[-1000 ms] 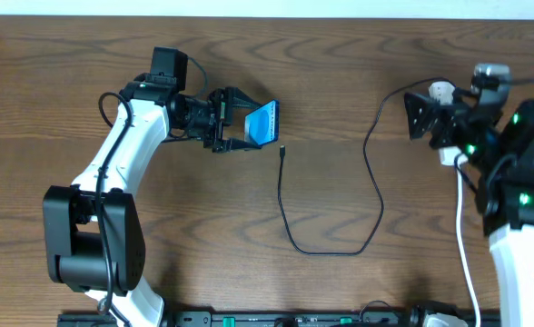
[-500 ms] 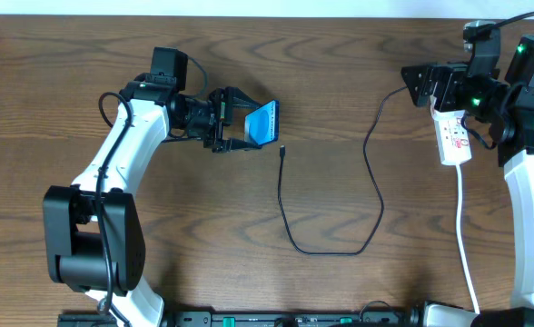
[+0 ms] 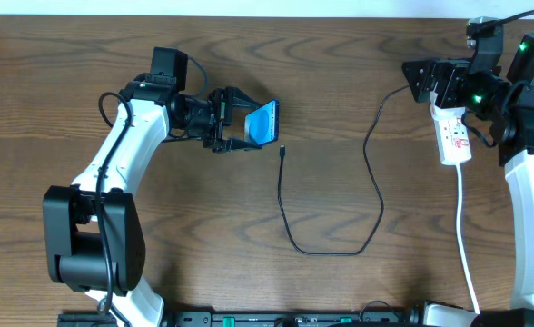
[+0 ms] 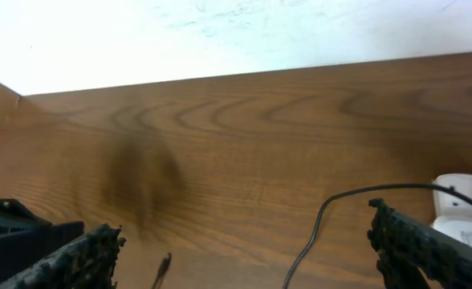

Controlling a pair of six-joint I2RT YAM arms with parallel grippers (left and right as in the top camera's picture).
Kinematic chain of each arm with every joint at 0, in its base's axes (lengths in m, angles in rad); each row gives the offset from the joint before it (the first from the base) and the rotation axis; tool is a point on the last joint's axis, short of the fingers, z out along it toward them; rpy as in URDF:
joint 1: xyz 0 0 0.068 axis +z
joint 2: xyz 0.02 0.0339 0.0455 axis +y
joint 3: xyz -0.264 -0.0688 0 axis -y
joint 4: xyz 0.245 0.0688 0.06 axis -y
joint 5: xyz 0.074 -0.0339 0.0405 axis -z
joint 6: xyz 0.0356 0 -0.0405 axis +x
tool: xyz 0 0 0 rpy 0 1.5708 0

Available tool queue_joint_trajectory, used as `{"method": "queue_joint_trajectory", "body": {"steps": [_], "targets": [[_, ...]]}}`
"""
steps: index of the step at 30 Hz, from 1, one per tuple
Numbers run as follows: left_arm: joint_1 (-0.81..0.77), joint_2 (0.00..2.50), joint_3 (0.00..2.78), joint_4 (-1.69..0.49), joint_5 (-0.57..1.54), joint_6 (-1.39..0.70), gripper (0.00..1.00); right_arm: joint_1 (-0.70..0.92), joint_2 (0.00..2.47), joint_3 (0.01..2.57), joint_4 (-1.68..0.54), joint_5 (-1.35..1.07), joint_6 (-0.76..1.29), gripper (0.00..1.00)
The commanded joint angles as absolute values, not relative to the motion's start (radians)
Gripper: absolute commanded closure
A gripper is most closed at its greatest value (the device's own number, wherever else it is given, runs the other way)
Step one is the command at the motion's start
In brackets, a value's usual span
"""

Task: Plug charger to phone and switch on socket
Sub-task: 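Raise the right gripper and swing it up past the power strip, then move the right gripper left toward the phone held by the left gripper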

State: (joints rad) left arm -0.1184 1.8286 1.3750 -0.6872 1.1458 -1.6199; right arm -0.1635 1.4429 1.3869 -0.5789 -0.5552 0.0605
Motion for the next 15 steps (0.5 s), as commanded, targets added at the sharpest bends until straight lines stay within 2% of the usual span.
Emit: {"method": "queue_joint_trajectory", "body": {"steps": [1, 5, 15], "targets": [[-0.113, 1.796, 1.401, -0.687, 1.159, -1.625, 0.37, -0.155, 1.442, 1.411, -0.576, -0.576, 0.093, 0.05], [-0.113, 1.796, 1.401, -0.687, 1.138, -1.625, 0.37, -0.12, 1.454, 1.411, -0.577, -0.575, 0.123, 0.08], [-0.113, 1.796, 1.401, -0.715, 0.717, -1.613, 0.37, -0.009, 1.601, 1.411, -0.574, -0.603, 0.278, 0.09]]}}
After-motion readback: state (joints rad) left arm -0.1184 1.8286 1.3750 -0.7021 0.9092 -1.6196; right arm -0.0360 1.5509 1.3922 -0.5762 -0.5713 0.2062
